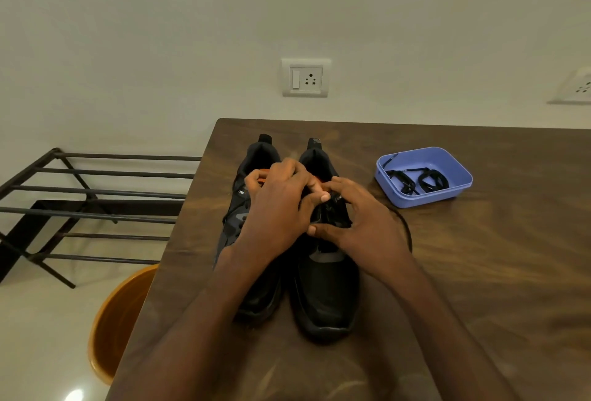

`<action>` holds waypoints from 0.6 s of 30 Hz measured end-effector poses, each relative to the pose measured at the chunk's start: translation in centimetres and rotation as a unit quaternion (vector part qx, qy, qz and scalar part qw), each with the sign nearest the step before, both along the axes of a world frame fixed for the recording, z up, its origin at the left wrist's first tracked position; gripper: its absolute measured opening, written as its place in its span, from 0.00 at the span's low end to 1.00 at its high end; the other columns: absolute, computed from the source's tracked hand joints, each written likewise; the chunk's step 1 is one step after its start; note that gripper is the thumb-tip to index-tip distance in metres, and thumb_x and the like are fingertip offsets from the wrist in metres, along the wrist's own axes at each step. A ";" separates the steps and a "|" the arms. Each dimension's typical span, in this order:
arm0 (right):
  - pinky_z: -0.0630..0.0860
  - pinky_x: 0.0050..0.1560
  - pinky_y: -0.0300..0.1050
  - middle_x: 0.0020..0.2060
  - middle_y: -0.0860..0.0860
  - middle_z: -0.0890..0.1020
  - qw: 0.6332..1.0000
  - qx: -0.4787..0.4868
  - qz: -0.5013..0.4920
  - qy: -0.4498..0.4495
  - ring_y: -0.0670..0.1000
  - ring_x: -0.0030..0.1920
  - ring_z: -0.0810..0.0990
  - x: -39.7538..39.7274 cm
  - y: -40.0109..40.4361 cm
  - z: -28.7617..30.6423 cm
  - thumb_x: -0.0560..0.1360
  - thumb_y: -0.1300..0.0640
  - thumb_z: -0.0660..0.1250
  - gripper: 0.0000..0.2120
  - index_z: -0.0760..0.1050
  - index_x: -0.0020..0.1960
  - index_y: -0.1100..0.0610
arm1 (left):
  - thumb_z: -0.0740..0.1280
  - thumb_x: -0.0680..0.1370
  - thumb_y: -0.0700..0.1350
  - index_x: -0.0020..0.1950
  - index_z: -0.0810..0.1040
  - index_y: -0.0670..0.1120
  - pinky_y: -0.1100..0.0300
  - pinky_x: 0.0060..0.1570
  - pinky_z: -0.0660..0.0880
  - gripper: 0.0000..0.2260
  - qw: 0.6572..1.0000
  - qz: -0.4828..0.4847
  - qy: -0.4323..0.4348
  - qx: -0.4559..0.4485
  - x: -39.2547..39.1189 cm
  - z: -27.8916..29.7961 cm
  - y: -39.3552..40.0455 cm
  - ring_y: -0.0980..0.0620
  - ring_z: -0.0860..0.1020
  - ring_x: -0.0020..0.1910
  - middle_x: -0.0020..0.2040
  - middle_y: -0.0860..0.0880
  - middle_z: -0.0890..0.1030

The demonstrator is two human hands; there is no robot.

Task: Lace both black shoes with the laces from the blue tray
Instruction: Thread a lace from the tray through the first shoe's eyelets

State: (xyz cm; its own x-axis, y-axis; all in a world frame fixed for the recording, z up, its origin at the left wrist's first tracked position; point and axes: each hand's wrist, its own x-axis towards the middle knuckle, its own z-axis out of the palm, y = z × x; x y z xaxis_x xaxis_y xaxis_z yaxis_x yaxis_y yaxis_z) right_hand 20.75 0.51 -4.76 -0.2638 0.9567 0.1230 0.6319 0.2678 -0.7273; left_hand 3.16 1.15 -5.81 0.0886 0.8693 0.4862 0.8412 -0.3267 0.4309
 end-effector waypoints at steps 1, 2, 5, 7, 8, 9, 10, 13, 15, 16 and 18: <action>0.69 0.70 0.43 0.75 0.42 0.71 1.000 0.008 -0.004 -0.001 0.43 0.72 0.70 -0.1 -0.1 0.0 0.68 0.45 0.81 0.37 0.72 0.74 0.44 | 0.71 0.78 0.56 0.50 0.78 0.56 0.55 0.59 0.53 0.06 1.000 -0.011 0.012 -0.012 -0.1 0.0 0.0 0.62 0.66 0.54 0.53 0.60 0.70; 0.69 0.69 0.40 0.74 0.42 0.72 1.000 0.014 -0.006 -0.002 0.43 0.72 0.71 -0.2 0.0 -0.2 0.67 0.45 0.82 0.37 0.73 0.73 0.44 | 0.72 0.78 0.56 0.51 0.77 0.56 0.56 0.60 0.52 0.07 0.999 -0.021 0.019 -0.022 -0.2 0.2 0.1 0.62 0.66 0.54 0.53 0.60 0.69; 0.65 0.63 0.32 0.74 0.42 0.72 1.000 0.012 -0.005 -0.003 0.42 0.70 0.71 -0.3 0.0 -0.3 0.67 0.44 0.82 0.37 0.72 0.73 0.45 | 0.71 0.80 0.48 0.52 0.76 0.54 0.51 0.64 0.57 0.05 0.999 -0.044 -0.003 -0.005 -0.2 0.5 0.1 0.59 0.72 0.52 0.52 0.58 0.74; 0.61 0.57 0.26 0.75 0.41 0.70 1.000 0.003 -0.009 -0.008 0.38 0.66 0.69 -0.3 0.0 -0.2 0.68 0.44 0.81 0.39 0.70 0.74 0.44 | 0.69 0.79 0.40 0.54 0.76 0.52 0.47 0.67 0.60 0.08 0.998 -0.048 -0.023 0.017 -0.4 0.7 0.1 0.58 0.76 0.51 0.51 0.57 0.78; 0.60 0.56 0.26 0.75 0.41 0.70 1.000 0.000 -0.011 -0.008 0.36 0.64 0.67 -0.3 -0.1 -0.1 0.68 0.44 0.81 0.39 0.70 0.75 0.43 | 0.68 0.78 0.37 0.55 0.77 0.51 0.45 0.68 0.61 0.10 0.998 -0.049 -0.029 0.021 -0.4 0.6 0.1 0.58 0.77 0.51 0.51 0.57 0.79; 0.62 0.56 0.27 0.75 0.40 0.70 1.000 -0.003 -0.012 -0.004 0.35 0.63 0.66 -0.3 -0.2 0.0 0.68 0.44 0.81 0.39 0.69 0.75 0.43 | 0.68 0.77 0.36 0.55 0.77 0.51 0.45 0.68 0.62 0.12 0.998 -0.045 -0.032 0.024 -0.4 0.7 0.1 0.58 0.77 0.50 0.51 0.57 0.79; 0.64 0.59 0.31 0.75 0.40 0.70 1.000 -0.004 -0.012 0.003 0.35 0.63 0.66 -0.4 -0.2 0.0 0.68 0.45 0.81 0.39 0.69 0.75 0.42 | 0.68 0.76 0.36 0.56 0.77 0.51 0.45 0.67 0.64 0.13 0.998 -0.034 -0.033 0.034 -0.4 0.8 0.1 0.58 0.77 0.50 0.51 0.57 0.79; 0.67 0.63 0.32 0.74 0.40 0.71 1.000 0.004 -0.013 0.020 0.34 0.63 0.68 -0.5 -0.2 -0.2 0.66 0.45 0.83 0.38 0.71 0.72 0.39 | 0.66 0.73 0.36 0.56 0.76 0.48 0.46 0.58 0.71 0.14 0.992 0.044 -0.049 0.103 -0.1 1.6 0.1 0.54 0.77 0.48 0.52 0.53 0.76; 0.64 0.60 0.27 0.73 0.39 0.72 1.000 0.006 -0.014 0.021 0.33 0.63 0.69 -0.4 -0.2 -0.3 0.66 0.45 0.83 0.37 0.72 0.71 0.38 | 0.65 0.74 0.37 0.57 0.75 0.48 0.45 0.54 0.75 0.13 0.980 0.085 -0.100 0.147 -0.7 2.3 0.0 0.51 0.78 0.47 0.52 0.51 0.76; 0.65 0.61 0.29 0.73 0.38 0.72 1.000 0.006 -0.015 0.020 0.33 0.63 0.69 -0.3 -0.2 -0.4 0.66 0.45 0.83 0.36 0.72 0.71 0.38 | 0.64 0.76 0.38 0.58 0.74 0.50 0.43 0.51 0.78 0.13 0.973 0.087 -0.154 0.150 -1.2 2.6 -0.1 0.50 0.80 0.46 0.52 0.52 0.76; 0.68 0.66 0.36 0.72 0.38 0.72 1.000 0.005 -0.011 0.022 0.36 0.66 0.70 -0.2 -0.3 -0.4 0.67 0.45 0.82 0.34 0.73 0.70 0.39 | 0.61 0.80 0.38 0.58 0.72 0.55 0.42 0.45 0.83 0.13 0.944 0.081 -0.299 0.110 -2.2 3.1 -0.4 0.49 0.82 0.45 0.50 0.54 0.77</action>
